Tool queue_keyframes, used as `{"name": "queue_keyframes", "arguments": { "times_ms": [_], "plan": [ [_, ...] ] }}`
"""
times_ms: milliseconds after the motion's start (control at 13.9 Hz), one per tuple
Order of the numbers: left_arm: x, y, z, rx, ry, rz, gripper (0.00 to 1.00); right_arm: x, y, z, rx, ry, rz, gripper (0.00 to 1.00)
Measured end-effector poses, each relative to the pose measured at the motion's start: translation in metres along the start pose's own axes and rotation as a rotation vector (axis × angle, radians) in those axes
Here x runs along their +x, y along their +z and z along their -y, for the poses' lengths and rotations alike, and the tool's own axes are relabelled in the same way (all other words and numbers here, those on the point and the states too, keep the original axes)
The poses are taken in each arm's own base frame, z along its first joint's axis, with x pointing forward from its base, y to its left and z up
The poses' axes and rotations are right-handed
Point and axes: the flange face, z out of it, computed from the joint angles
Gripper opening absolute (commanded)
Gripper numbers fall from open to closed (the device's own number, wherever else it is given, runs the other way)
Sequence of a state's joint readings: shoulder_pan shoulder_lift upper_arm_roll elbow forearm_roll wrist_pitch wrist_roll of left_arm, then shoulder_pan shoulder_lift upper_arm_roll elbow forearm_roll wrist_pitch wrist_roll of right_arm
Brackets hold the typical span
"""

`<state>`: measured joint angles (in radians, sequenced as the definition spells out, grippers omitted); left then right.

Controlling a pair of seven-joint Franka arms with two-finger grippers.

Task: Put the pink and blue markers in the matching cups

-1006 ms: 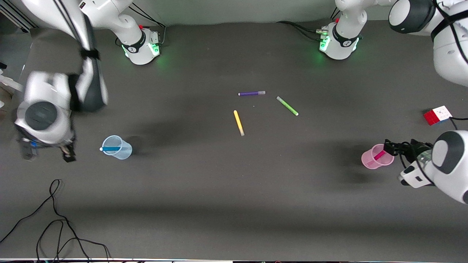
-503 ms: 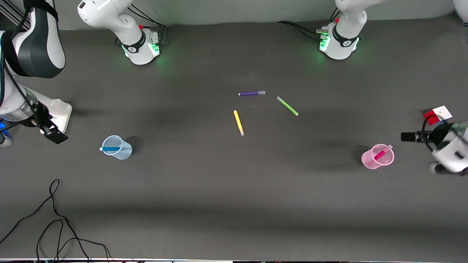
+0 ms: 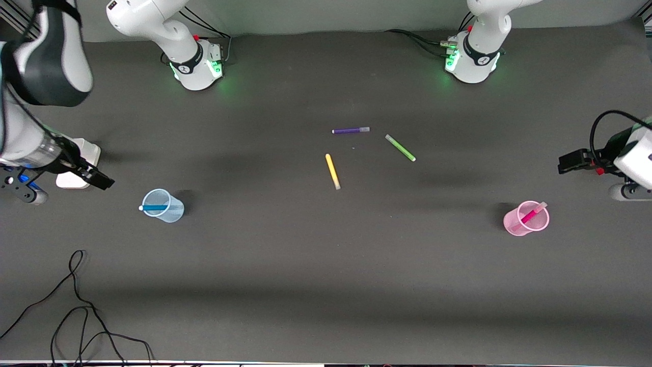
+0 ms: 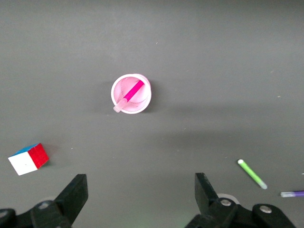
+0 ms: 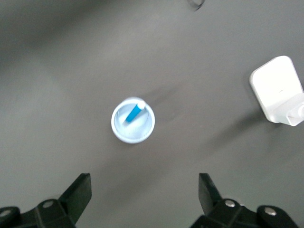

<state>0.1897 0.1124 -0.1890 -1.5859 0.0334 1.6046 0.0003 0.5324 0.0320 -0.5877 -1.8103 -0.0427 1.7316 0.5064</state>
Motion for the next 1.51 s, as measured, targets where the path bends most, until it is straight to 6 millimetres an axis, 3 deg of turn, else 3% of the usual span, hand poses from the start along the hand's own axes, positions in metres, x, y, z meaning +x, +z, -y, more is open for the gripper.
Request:
{"name": "queue_keyframes", "arguments": {
  "times_ms": [215,359,575,862,1508],
  "plan": [
    [-0.008,-0.014,-0.022,0.004,0.022,-0.024,1.00,-0.007,-0.021,-0.024,0.067,-0.114,0.040,1.00],
    [-0.010,-0.014,-0.030,0.006,0.032,-0.025,1.00,-0.021,-0.038,-0.025,0.082,-0.199,0.031,1.00],
    [-0.009,-0.009,-0.027,0.005,0.026,-0.022,1.00,-0.037,-0.056,-0.026,0.129,-0.408,0.037,1.00],
    [-0.015,-0.009,-0.026,0.000,0.025,-0.038,1.00,-0.050,-0.060,-0.003,0.143,-0.502,0.044,1.00],
    [-0.016,-0.007,-0.030,-0.003,0.032,-0.035,1.00,-0.036,-0.056,0.001,0.127,-0.500,0.076,1.00]
  ]
}}
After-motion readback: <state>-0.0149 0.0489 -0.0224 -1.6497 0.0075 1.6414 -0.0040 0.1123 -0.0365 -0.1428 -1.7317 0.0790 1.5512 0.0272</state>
